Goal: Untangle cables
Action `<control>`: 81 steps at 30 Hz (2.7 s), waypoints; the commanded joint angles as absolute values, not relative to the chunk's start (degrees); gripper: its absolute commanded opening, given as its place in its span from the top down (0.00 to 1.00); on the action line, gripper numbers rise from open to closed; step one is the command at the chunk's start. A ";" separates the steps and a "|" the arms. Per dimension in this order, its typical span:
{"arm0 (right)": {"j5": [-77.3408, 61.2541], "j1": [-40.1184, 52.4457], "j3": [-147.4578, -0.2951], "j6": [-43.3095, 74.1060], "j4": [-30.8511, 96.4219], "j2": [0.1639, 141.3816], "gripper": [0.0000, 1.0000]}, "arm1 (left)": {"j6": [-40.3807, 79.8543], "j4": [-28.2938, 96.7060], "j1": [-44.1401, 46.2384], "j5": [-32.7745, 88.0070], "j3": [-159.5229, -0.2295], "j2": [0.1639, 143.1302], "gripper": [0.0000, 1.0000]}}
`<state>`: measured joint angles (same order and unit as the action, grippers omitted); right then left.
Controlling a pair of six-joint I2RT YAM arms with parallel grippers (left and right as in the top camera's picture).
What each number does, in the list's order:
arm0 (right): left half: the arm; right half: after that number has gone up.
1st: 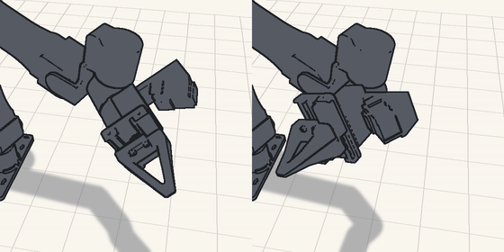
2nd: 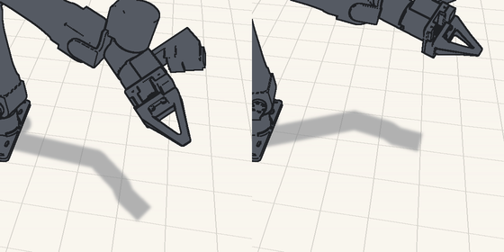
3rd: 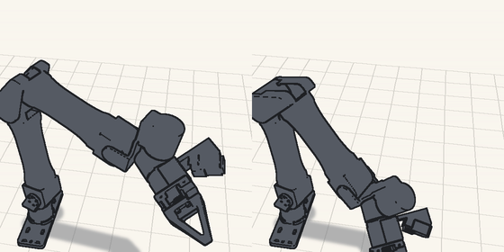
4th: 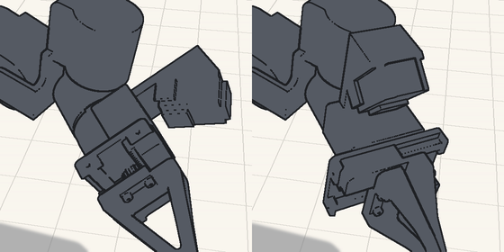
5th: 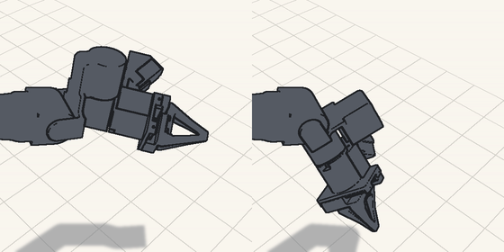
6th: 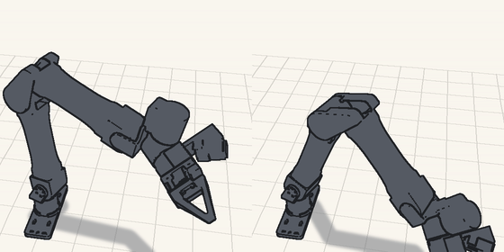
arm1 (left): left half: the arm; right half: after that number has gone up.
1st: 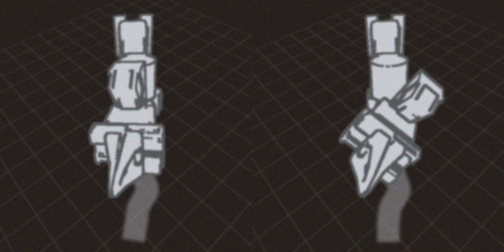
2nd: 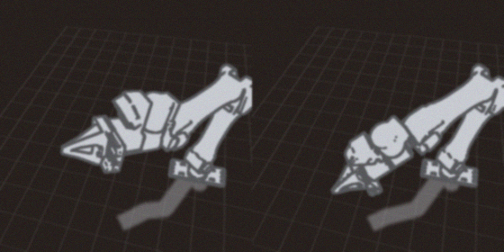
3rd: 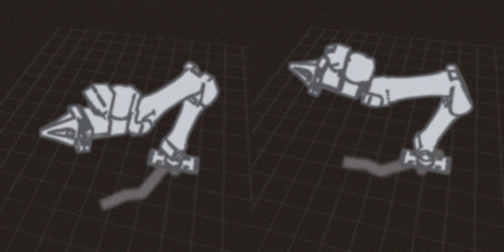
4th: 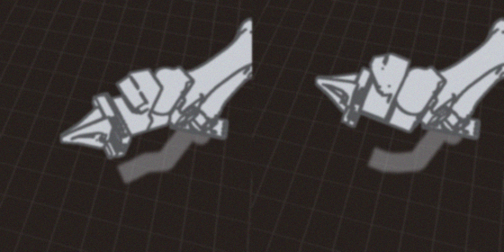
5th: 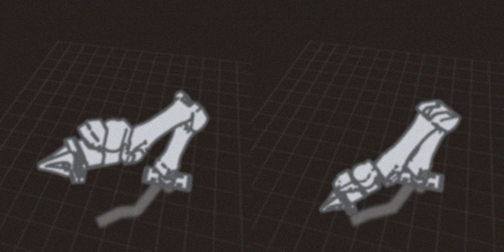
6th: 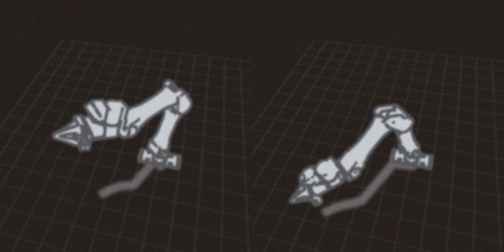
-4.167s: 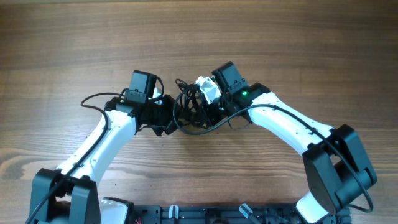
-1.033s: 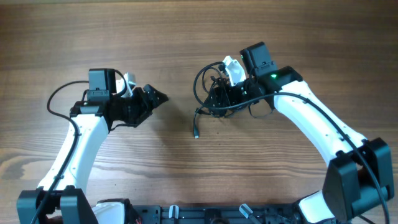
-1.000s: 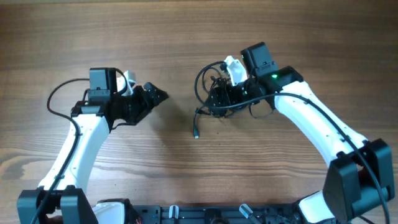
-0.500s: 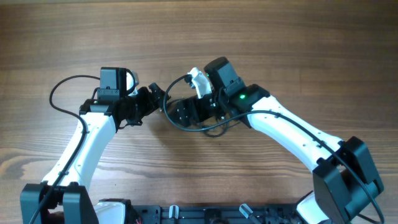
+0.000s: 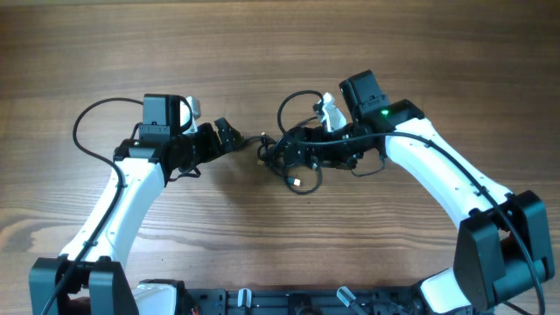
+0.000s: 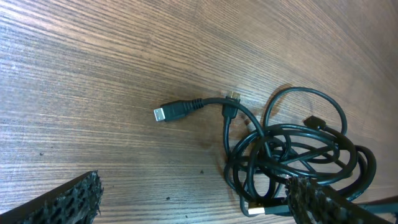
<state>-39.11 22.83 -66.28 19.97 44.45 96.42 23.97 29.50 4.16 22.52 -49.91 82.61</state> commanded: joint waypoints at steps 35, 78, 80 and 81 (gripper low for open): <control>-9.41 38.09 -42.63 87.55 -13.26 99.53 0.95 | 22.52 29.30 4.40 22.65 -50.46 83.15 0.00; -45.32 32.27 -58.50 20.99 24.75 100.07 0.96 | 21.74 30.79 16.23 33.10 -54.04 82.13 0.00; -45.28 32.10 -58.50 20.99 24.91 100.07 0.96 | 23.00 31.03 17.19 31.59 -54.02 82.87 0.06; -45.30 32.12 -58.50 20.99 24.88 100.07 0.96 | 23.46 31.33 17.52 31.35 -54.02 83.44 0.12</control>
<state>-42.50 32.42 -57.21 23.64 24.91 101.23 20.47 30.85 16.58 34.15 -53.01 82.61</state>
